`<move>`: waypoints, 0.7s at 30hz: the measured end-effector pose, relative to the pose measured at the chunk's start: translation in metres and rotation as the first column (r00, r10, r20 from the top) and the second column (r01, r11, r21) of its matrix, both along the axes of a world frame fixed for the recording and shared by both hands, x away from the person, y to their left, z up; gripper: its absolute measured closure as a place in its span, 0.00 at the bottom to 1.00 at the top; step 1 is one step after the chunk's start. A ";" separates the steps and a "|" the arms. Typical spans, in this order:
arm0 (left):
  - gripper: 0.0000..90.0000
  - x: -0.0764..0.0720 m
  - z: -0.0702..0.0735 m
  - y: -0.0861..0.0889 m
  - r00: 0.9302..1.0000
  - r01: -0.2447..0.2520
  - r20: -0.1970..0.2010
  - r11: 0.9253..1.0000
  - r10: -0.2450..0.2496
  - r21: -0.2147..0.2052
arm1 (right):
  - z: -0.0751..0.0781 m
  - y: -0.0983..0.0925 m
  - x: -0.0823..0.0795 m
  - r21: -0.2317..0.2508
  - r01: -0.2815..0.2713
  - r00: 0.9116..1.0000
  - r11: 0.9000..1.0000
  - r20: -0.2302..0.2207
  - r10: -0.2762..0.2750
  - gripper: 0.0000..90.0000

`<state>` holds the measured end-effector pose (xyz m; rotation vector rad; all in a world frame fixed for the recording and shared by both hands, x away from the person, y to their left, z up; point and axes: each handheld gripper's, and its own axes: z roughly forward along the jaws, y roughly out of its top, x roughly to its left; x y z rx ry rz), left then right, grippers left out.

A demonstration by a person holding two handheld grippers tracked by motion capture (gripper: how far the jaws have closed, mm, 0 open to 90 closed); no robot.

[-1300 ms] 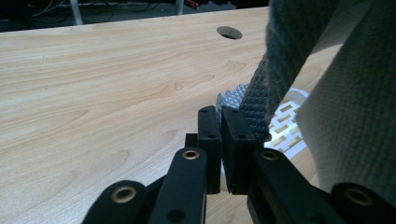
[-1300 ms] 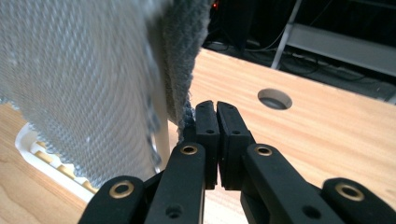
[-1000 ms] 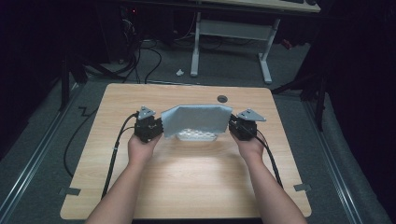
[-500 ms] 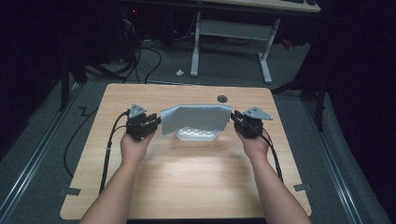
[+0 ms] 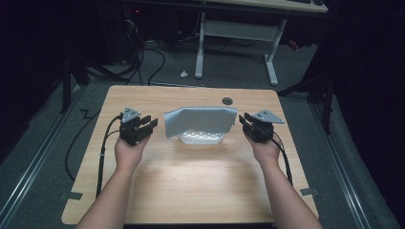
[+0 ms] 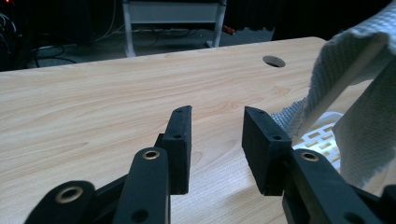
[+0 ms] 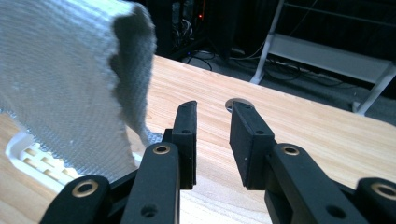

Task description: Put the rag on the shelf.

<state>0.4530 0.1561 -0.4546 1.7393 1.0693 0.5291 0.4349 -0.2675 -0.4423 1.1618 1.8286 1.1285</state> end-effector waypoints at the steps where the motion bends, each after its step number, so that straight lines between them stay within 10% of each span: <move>1: 0.70 -0.002 0.000 0.001 1.000 0.007 0.001 1.000 -0.007 0.000 | 0.001 0.000 -0.002 -0.008 -0.003 1.000 1.000 0.002 0.003 0.79; 11: 0.68 -0.039 0.003 0.008 1.000 0.001 0.020 1.000 -0.001 0.011 | 0.011 0.003 -0.042 -0.034 -0.070 0.997 0.997 0.014 0.070 0.74; 21: 0.63 -0.108 -0.011 -0.001 0.995 0.097 0.004 0.994 -0.097 0.041 | 0.012 0.010 -0.103 -0.071 -0.115 0.993 0.991 0.028 0.117 0.62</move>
